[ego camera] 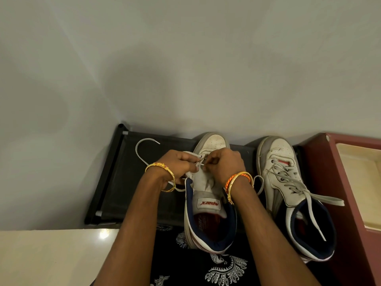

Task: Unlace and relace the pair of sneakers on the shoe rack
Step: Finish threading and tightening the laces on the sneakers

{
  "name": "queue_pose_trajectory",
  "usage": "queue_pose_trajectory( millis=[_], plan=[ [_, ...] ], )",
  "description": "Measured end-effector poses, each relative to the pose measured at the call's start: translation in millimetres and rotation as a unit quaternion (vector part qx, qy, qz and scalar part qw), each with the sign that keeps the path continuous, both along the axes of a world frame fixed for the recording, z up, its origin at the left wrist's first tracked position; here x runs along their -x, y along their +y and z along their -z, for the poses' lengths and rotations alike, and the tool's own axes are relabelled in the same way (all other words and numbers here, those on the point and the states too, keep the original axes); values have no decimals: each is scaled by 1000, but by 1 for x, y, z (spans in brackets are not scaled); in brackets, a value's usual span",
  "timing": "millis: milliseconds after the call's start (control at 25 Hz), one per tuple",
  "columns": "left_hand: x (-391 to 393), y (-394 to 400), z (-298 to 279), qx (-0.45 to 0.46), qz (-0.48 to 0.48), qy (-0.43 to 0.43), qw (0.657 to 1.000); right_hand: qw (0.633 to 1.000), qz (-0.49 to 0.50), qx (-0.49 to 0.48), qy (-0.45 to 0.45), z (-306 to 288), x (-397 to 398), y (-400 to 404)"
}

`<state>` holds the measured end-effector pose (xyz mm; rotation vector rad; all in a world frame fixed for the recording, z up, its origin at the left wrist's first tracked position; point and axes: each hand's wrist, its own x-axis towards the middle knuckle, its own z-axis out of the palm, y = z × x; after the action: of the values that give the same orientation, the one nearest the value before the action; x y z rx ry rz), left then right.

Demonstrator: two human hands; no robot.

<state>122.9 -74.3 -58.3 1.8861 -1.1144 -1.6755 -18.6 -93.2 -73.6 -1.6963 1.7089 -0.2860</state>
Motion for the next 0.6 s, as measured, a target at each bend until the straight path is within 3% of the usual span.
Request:
queue_pose_trajectory(
  millis=[280, 440, 600],
  plan=[
    [-2, 0, -2, -10, 10, 7, 1000, 1000, 16, -19, -15, 2, 1, -2],
    [-2, -1, 5, -9, -40, 41, 998, 997, 39, 6, -65, 4, -1, 2],
    [2, -4, 19, 109, -37, -59, 992, 989, 79, 13, -120, 3, -3, 4]
  ],
)
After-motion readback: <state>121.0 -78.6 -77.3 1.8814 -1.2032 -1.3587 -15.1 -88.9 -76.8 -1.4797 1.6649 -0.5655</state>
